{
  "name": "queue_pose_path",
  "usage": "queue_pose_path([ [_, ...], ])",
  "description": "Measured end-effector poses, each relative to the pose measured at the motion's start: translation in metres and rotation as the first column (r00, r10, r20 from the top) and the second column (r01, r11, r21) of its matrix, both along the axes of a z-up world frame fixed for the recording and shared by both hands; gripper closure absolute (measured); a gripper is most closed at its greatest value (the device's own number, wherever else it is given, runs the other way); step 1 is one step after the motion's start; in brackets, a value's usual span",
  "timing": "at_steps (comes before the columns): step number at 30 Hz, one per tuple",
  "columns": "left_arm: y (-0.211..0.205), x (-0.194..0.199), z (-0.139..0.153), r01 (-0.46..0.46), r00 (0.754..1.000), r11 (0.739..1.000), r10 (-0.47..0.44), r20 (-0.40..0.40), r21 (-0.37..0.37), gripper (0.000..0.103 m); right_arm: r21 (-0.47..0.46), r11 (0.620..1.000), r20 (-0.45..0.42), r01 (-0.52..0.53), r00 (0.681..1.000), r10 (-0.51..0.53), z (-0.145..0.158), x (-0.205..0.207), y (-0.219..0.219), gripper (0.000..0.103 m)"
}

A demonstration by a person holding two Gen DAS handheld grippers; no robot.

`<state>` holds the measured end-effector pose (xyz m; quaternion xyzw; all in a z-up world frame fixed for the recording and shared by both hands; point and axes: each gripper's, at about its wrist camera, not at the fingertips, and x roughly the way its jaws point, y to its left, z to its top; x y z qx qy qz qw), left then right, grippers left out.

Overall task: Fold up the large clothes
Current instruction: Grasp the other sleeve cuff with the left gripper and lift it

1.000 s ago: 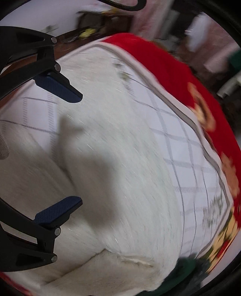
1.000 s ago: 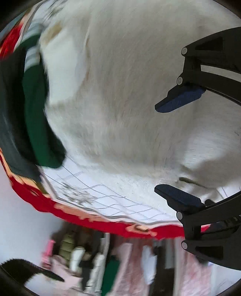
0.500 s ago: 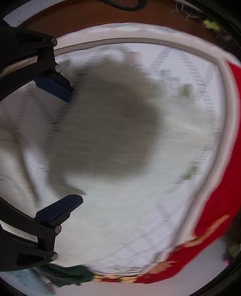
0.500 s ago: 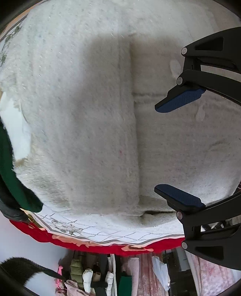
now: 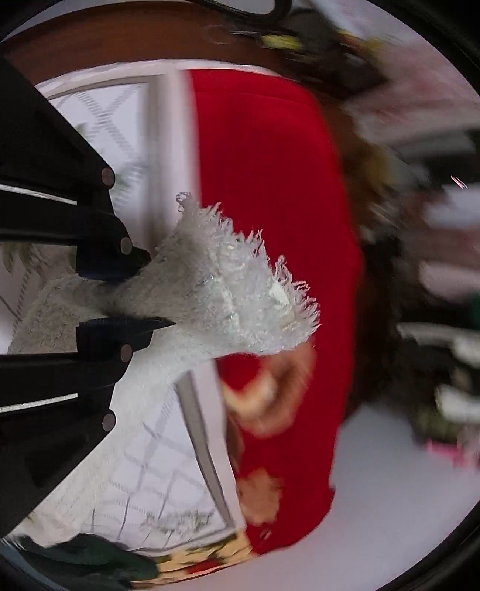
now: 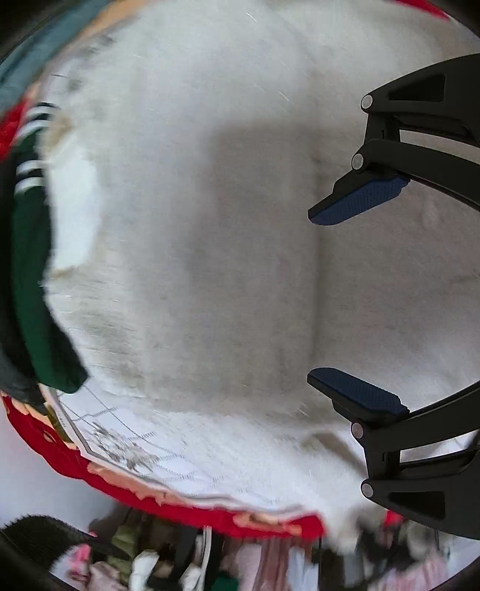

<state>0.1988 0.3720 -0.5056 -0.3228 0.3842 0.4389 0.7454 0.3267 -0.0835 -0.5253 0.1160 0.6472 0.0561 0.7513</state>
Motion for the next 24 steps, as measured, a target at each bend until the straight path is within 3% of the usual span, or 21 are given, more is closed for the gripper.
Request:
queue_pose_path([
  [3, -0.024, 0.030, 0.042, 0.111, 0.994, 0.986, -0.113, 0.006, 0.122, 0.092, -0.236, 0.972, 0.107, -0.007, 0.994, 0.033, 0.016, 0.004, 0.008, 0.022],
  [5, -0.042, 0.042, 0.063, 0.173, 0.984, 0.967, -0.178, 0.008, 0.189, 0.092, -0.326, 0.945, 0.064, -0.040, 0.996, 0.064, -0.001, 0.013, 0.015, 0.022],
  [8, -0.075, 0.060, 0.094, 0.274, 0.959, 0.920, -0.285, -0.001, 0.280, 0.092, -0.265, 0.959, -0.093, -0.102, 0.992, 0.080, -0.048, 0.024, 0.021, 0.030],
  [9, -0.087, 0.068, 0.102, 0.307, 0.947, 0.904, -0.320, -0.004, 0.299, 0.093, -0.239, 0.967, -0.101, -0.088, 0.993, 0.065, -0.055, 0.026, 0.017, 0.029],
  [12, -0.140, 0.093, 0.120, 0.421, 0.895, 0.838, -0.445, -0.013, 0.346, 0.093, -0.121, 0.992, -0.058, -0.018, 0.998, 0.011, -0.035, 0.027, -0.008, 0.030],
  [14, -0.186, 0.107, 0.131, 0.501, 0.844, 0.784, -0.536, -0.009, 0.366, 0.093, -0.061, 0.996, -0.035, 0.058, 0.998, -0.060, -0.016, 0.020, -0.037, 0.030],
  [17, -0.275, 0.126, 0.144, 0.638, 0.724, 0.672, -0.690, 0.005, 0.376, 0.093, -0.020, 0.980, -0.012, 0.199, 0.980, -0.200, 0.007, -0.003, -0.104, 0.030],
  [20, -0.361, 0.140, 0.139, 0.772, 0.571, 0.558, -0.819, 0.054, 0.304, 0.093, -0.018, 0.949, -0.025, 0.314, 0.949, -0.314, 0.011, -0.031, -0.166, 0.030],
  [21, -0.395, 0.145, 0.130, 0.819, 0.509, 0.508, -0.858, 0.072, 0.267, 0.093, -0.024, 0.929, -0.035, 0.370, 0.928, -0.371, 0.011, -0.046, -0.195, 0.029],
  [24, -0.465, 0.151, 0.103, 0.897, 0.389, 0.394, -0.919, 0.066, 0.198, 0.092, -0.071, 0.884, -0.031, 0.463, 0.884, -0.466, 0.009, -0.077, -0.247, 0.029],
])
